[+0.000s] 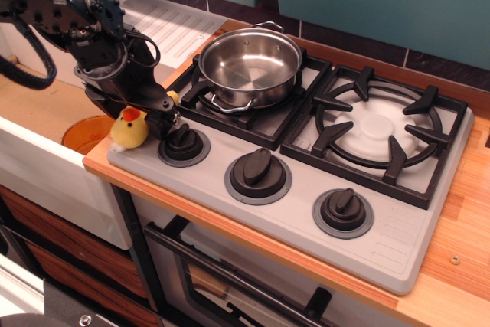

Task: Put pan on stove and put stuffedduck in pan

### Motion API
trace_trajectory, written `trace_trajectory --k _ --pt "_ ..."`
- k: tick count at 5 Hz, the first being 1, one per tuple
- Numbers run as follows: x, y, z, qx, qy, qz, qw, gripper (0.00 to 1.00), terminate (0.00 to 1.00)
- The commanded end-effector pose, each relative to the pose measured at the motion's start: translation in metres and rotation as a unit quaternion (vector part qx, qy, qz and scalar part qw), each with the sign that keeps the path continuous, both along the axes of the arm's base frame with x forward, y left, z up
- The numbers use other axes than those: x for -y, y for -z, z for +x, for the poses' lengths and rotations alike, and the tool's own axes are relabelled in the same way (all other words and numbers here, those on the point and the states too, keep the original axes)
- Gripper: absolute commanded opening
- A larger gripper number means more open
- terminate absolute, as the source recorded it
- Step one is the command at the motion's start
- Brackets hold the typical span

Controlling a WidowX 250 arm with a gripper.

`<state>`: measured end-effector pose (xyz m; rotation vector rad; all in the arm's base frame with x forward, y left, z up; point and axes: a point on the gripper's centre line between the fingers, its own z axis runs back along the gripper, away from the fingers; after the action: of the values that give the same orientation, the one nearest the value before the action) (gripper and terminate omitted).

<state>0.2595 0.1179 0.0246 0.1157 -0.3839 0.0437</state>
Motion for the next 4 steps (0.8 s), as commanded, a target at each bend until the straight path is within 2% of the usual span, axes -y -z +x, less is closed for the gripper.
trace_trajectory --k 1,2,4 --pt "0.009 -0.009 0.005 -0.021 -0.004 0.003 0.9998 0.0 0.0" --pt "0.009 -0.026 0.002 -0.04 0.005 0.014 0.9991 0.0 0.0" --pt "0.005 -0.063 0.003 -0.058 0.001 0.029 0.9979 0.0 0.0"
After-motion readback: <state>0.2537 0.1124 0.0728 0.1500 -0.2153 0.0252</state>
